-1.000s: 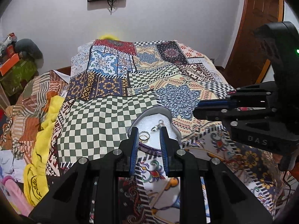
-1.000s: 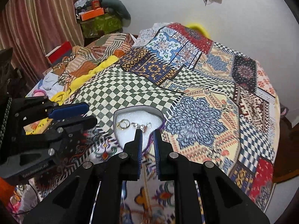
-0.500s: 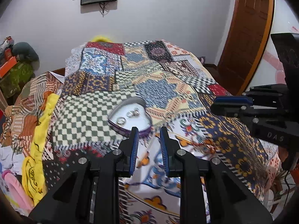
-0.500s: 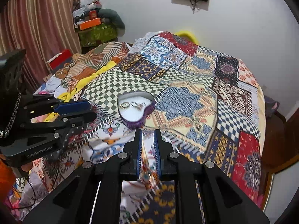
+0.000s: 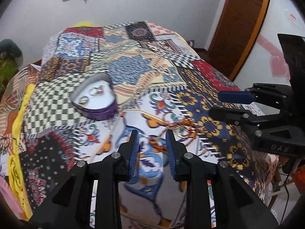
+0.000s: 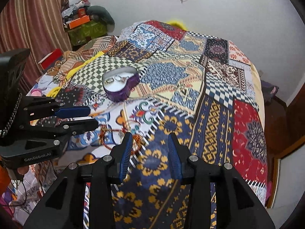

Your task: Organize jewelry

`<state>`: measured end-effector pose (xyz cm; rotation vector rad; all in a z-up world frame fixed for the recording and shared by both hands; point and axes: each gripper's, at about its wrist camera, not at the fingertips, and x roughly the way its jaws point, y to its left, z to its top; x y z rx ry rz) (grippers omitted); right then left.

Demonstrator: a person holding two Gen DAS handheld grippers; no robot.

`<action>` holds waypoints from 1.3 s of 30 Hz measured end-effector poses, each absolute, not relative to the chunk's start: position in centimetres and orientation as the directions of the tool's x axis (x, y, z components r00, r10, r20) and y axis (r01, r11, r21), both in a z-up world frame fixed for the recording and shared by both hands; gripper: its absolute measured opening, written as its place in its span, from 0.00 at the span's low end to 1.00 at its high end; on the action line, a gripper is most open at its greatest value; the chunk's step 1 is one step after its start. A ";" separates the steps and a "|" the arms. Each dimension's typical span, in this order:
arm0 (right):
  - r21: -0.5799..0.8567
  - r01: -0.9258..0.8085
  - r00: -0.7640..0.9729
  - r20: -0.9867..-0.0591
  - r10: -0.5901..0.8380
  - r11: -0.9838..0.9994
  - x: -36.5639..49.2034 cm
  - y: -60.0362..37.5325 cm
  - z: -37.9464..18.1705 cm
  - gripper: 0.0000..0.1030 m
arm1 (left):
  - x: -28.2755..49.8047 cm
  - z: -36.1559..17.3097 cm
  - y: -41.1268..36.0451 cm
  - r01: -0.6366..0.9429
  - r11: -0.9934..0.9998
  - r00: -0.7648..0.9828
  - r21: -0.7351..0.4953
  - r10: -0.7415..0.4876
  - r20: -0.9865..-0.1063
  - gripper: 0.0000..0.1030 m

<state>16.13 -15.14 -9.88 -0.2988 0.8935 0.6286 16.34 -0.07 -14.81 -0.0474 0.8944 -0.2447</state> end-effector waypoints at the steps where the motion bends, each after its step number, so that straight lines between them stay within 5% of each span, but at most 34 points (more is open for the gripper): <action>1: 0.012 -0.620 0.465 -0.800 0.380 0.785 16.1 -15.3 -10.1 0.34 | 16.4 -15.0 -0.5 0.197 0.971 0.598 -0.138 -0.230 -0.768 0.27; 13: 0.037 -0.611 0.440 -0.814 0.378 0.791 16.0 -16.7 -11.9 0.34 | 17.2 -17.1 -3.2 0.262 0.959 0.559 -0.108 -0.241 -0.794 0.11; 34: 0.082 -0.611 0.419 -0.810 0.409 0.787 16.5 -16.9 -12.2 0.34 | 19.4 -17.4 -3.7 0.254 0.964 0.563 -0.079 -0.214 -0.798 0.11; 39: 0.090 -0.608 0.417 -0.809 0.414 0.789 16.6 -16.8 -12.1 0.34 | 19.5 -17.5 -3.7 0.245 0.967 0.573 -0.071 -0.204 -0.794 0.00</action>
